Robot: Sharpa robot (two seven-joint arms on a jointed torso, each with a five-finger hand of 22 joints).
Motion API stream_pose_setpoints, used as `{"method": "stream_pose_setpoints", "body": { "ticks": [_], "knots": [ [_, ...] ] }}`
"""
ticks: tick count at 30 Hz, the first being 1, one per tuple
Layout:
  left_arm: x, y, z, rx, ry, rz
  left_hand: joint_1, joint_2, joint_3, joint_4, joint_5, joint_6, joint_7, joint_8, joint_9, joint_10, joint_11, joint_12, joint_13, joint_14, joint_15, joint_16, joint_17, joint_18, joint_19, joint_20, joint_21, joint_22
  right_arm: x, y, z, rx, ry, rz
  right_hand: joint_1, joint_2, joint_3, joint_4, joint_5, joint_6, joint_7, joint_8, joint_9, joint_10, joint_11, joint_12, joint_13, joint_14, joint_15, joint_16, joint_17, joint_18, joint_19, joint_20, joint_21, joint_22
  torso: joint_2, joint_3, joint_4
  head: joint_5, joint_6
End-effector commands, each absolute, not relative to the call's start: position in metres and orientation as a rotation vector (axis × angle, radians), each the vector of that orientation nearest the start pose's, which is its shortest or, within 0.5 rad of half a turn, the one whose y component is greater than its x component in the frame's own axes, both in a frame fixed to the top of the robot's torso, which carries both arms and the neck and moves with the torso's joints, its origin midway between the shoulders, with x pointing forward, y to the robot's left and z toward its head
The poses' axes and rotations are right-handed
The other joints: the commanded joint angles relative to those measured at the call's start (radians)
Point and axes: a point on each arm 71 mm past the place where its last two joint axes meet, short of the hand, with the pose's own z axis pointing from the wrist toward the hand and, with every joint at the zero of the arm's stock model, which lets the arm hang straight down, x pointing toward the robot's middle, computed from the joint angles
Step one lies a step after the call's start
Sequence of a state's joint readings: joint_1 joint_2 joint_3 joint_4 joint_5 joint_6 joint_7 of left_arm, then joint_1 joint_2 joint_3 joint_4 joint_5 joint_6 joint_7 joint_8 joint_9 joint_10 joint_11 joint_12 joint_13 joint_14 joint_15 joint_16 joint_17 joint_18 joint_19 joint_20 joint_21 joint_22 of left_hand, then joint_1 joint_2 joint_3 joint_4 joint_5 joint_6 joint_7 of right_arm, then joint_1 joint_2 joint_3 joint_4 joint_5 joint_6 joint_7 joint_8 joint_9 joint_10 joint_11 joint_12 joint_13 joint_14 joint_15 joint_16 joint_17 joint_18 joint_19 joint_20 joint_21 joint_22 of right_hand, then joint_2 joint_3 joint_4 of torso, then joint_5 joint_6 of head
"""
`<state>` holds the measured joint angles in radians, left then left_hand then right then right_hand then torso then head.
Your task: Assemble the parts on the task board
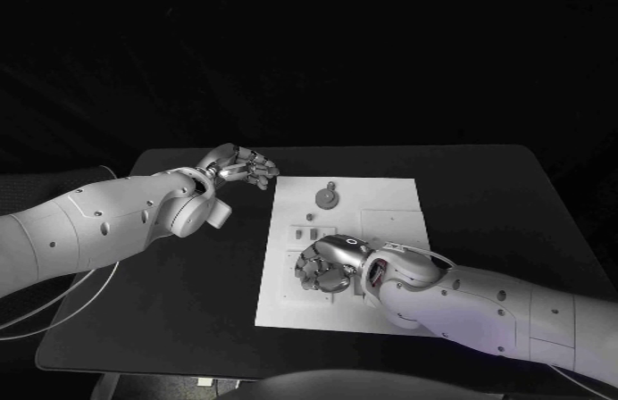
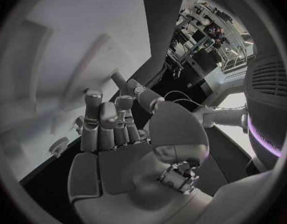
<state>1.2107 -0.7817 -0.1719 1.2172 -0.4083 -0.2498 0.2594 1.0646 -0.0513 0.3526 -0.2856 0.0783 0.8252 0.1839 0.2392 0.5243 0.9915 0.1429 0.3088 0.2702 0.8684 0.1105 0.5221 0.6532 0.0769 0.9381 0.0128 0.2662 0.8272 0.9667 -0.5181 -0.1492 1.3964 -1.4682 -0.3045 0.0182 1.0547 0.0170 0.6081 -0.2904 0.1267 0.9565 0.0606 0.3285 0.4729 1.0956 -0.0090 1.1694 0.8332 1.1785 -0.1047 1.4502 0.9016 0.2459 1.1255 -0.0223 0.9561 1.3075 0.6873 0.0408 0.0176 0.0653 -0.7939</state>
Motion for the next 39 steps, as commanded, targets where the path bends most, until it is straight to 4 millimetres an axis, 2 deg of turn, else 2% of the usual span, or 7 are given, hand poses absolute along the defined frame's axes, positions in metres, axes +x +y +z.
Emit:
{"method": "stream_pose_setpoints", "body": {
  "ticks": [1, 14, 23, 39],
  "knots": [
    [0.521, 0.266, -0.237, -0.765, 1.699, -1.111, 0.008, 0.003, -0.007, -0.001, -0.006, -0.006, -0.001, -0.006, 0.0, -0.003, 0.0, -0.004, -0.001, 0.0, 0.008, -0.007, 0.002, 0.017, -0.001, 0.006, -0.005, 0.001, 0.403, -0.065, -0.329, -0.359, 1.928, 0.972, -0.003, 0.009, 0.004, 0.0, 0.005, 0.049, 0.039, 0.011, 0.014, 0.003, -0.003, -0.005, 0.002, 0.0, -0.009, -0.002, 0.001, 0.016, 0.0, -0.01, 0.006, 0.014, 0.0, 0.0, -0.0005, 0.0, 0.0],
    [0.52, 0.267, -0.237, -0.765, 1.699, -1.111, 0.008, 0.003, -0.007, -0.001, -0.006, -0.006, -0.002, -0.006, 0.0, -0.003, 0.001, -0.004, -0.001, 0.0, 0.008, -0.008, 0.002, 0.017, -0.001, 0.006, -0.006, 0.001, 0.406, -0.073, -0.33, -0.352, 1.931, 0.95, -0.004, 0.009, 0.003, 0.0, 0.005, 0.049, 0.039, 0.012, 0.014, 0.003, -0.003, -0.006, 0.002, -0.001, -0.008, -0.002, 0.001, 0.016, -0.001, -0.01, 0.006, 0.014, 0.0, 0.0009, -0.0002, 0.002, -0.001],
    [0.52, 0.267, -0.237, -0.766, 1.699, -1.11, 0.008, 0.003, -0.007, -0.001, -0.006, -0.006, -0.002, -0.006, 0.0, -0.003, 0.001, -0.004, -0.001, 0.0, 0.008, -0.008, 0.003, 0.017, -0.001, 0.006, -0.006, 0.001, 0.406, -0.077, -0.331, -0.349, 1.931, 0.94, -0.004, 0.009, 0.003, 0.0, 0.005, 0.049, 0.039, 0.012, 0.014, 0.003, -0.003, -0.006, 0.002, -0.001, -0.008, -0.002, 0.001, 0.016, -0.001, -0.009, 0.006, 0.014, 0.0, 0.0002, -0.0007, 0.003, -0.003],
    [0.52, 0.267, -0.237, -0.766, 1.699, -1.11, 0.008, 0.003, -0.007, -0.001, -0.006, -0.006, -0.002, -0.006, 0.0, -0.003, 0.001, -0.004, -0.001, 0.0, 0.008, -0.008, 0.003, 0.017, -0.001, 0.006, -0.006, 0.002, 0.403, -0.074, -0.328, -0.352, 1.927, 0.961, -0.004, 0.009, 0.003, 0.0, 0.004, 0.05, 0.039, 0.012, 0.014, 0.003, -0.003, -0.006, 0.002, -0.001, -0.008, -0.002, 0.002, 0.016, -0.001, -0.009, 0.006, 0.014, 0.0, 0.0, -0.0002, 0.003, -0.004]
  ]
}}
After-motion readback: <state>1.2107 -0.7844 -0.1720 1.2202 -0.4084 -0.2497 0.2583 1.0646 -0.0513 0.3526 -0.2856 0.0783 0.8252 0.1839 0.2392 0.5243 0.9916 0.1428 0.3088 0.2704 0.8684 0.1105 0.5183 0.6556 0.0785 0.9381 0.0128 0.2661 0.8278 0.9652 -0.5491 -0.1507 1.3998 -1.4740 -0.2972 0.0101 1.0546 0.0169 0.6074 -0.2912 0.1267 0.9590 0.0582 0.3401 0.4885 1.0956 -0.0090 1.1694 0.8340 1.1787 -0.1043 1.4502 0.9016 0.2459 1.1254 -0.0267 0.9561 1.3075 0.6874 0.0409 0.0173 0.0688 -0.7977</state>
